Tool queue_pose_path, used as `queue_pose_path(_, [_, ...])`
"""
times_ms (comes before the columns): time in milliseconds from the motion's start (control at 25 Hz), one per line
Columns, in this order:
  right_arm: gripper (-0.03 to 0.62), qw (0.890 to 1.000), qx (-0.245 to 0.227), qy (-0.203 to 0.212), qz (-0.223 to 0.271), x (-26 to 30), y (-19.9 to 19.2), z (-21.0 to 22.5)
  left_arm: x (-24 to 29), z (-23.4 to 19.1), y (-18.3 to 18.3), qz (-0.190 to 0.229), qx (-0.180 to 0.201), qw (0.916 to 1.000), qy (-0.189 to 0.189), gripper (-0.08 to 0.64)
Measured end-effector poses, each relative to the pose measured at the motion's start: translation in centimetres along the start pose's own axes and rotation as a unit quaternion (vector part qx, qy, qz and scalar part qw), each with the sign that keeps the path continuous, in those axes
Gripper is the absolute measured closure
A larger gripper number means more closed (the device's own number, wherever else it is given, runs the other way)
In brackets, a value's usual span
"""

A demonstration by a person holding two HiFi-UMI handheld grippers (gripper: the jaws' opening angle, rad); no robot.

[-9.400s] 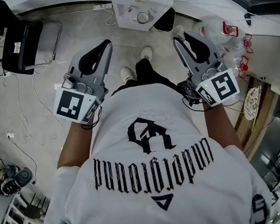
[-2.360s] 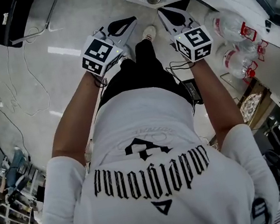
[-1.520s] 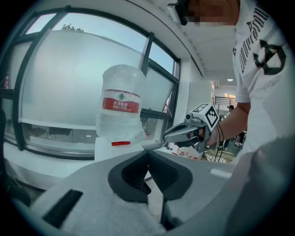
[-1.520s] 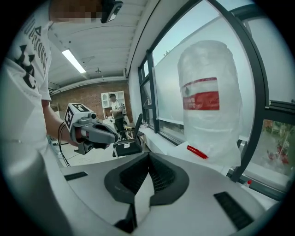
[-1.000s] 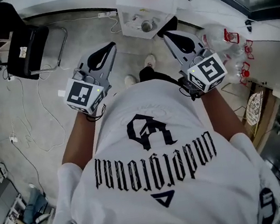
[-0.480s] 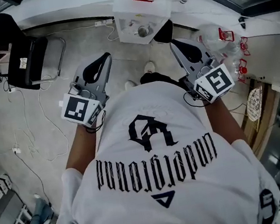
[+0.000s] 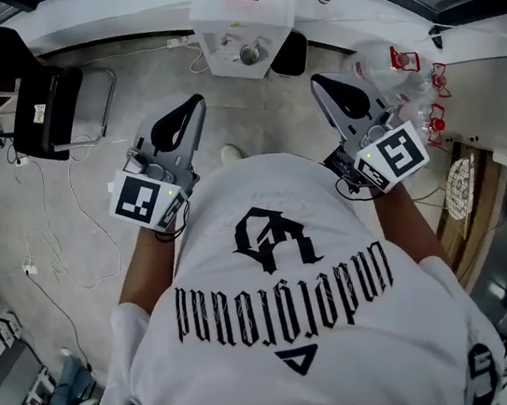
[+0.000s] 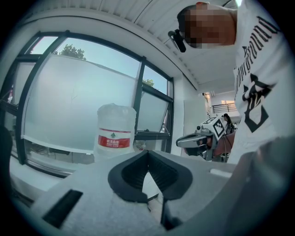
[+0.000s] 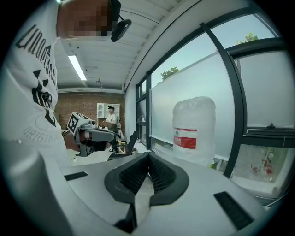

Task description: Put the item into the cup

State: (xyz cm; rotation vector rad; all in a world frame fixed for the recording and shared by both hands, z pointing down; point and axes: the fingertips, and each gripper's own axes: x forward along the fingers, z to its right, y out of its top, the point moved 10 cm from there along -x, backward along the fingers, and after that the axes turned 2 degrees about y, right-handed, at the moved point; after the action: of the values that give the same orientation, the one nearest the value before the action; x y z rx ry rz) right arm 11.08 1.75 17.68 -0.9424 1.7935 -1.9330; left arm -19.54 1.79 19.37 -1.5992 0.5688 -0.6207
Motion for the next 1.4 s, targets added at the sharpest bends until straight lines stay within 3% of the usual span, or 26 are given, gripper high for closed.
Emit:
queue_pose_path(480, [0.577,1.0,0.015,0.026,-0.003,-11.6,-4.0,2.3,3.7,12.6,-0.3,-0.011,-0.011,0.9999,0.005,0.548])
queue_pose_path(800, [0.578,0.997,0.026,0.07,0.007,-16.7,-6.0,2.1,3.0,19.9,-0.9,-0.028,-0.012,0.999,0.031,0.548])
queue_pose_path(1080, [0.578,0.997,0.015,0.077,0.01,-18.1,-6.1,-0.7,0.3,21.9,-0.9,-0.014,-0.01,0.9992,0.036,0.548])
queue_pose_path(1400, [0.578,0.999,0.01,0.051,0.017,-18.3,-4.6,-6.1,-3.2,21.3,0.3,0.002,0.005,1.0,-0.001,0.548])
